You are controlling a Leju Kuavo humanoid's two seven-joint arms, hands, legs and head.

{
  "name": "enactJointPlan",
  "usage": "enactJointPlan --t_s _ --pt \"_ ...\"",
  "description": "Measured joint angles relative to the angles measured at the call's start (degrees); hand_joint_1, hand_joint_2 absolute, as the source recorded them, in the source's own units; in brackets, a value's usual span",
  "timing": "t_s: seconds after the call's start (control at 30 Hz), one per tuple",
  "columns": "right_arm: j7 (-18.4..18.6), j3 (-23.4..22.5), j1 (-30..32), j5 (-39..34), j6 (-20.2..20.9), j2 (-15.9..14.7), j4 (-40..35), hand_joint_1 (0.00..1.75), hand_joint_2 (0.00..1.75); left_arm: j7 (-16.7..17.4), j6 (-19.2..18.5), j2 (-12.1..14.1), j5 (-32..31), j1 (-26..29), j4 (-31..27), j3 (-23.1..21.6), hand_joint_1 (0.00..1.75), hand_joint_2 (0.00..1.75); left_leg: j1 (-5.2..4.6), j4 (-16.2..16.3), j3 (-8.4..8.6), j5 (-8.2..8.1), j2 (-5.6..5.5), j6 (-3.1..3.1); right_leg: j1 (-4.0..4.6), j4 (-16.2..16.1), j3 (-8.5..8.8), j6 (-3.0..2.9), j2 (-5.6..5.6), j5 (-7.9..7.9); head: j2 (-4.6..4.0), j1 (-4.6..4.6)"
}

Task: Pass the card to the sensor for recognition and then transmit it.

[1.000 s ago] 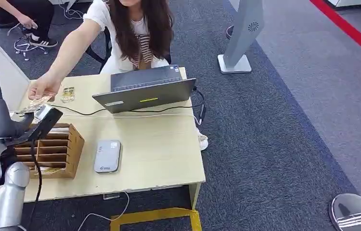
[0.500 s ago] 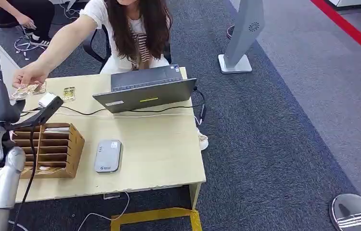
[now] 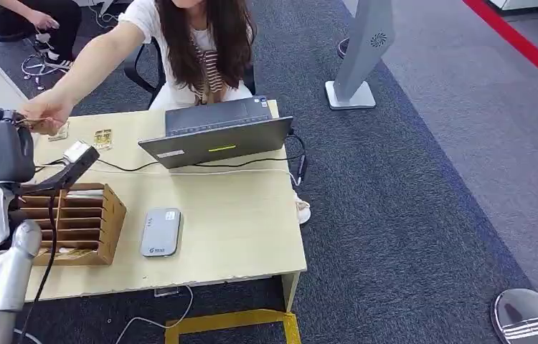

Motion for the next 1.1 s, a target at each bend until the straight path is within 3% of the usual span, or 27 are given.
enactJointPlan --t_s 0.6,1.1 --pt "-0.3 0.0 0.0 0.0 -0.2 0.0 0.1 0.0 0.0 -4.3 4.2 -1.7 3.3 10.9 -5.1 -2.4 1.75 1.75 -0.01 0.0 -0.01 -0.01 0.01 0.01 -0.01 0.0 0.0 0.01 0.01 -0.01 0.0 0.0" --pt "-0.6 0.0 0.0 0.6 0.0 0.0 0.1 0.0 0.0 -3.4 4.5 -4.1 0.8 14.9 -0.1 -6.0 1.75 1.75 -0.01 0.0 -0.01 -0.01 0.0 0.01 -0.01 0.0 0.0 0.01 0.0 -0.01 0.0 0.0"
